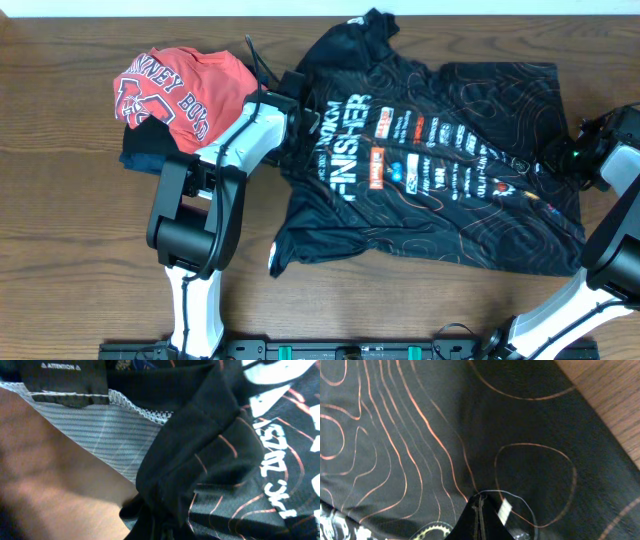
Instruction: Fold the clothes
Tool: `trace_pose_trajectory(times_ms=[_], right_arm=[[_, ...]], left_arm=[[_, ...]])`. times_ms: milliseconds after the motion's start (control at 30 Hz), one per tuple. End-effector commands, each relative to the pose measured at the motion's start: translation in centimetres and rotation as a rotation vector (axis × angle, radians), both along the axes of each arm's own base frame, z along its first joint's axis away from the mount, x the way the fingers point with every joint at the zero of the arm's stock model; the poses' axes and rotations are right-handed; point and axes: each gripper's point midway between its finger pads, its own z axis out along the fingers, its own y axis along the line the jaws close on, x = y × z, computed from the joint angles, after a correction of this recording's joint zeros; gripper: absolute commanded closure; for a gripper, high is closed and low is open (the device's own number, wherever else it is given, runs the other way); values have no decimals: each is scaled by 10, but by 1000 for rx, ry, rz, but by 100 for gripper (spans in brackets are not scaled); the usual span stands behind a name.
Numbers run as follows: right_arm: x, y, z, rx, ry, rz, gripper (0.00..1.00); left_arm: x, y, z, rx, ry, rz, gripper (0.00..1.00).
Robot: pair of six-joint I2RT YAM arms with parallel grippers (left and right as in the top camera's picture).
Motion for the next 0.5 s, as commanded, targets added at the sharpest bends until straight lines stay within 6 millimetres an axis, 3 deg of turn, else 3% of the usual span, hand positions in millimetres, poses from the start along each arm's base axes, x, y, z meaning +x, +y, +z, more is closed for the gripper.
trace_pose_trajectory(times_ms=[0, 133, 300, 400, 467], right_arm=[[-23, -6, -36, -34, 133, -41, 99], [-26, -11, -37, -56, 153, -62, 99], [-29, -14, -38, -48, 159, -83, 99], [-29, -14, -38, -46, 160, -90, 99], [-29, -15, -38, -45, 159, -93, 99]], left_arm=[[-3, 34, -3, 129, 13, 22, 94], [-4, 46, -2, 133, 31, 62, 87], [-6, 61, 1, 131, 51, 144, 87], [-5, 60, 6, 82, 53, 161, 83], [-4, 55, 9, 43, 52, 165, 75]])
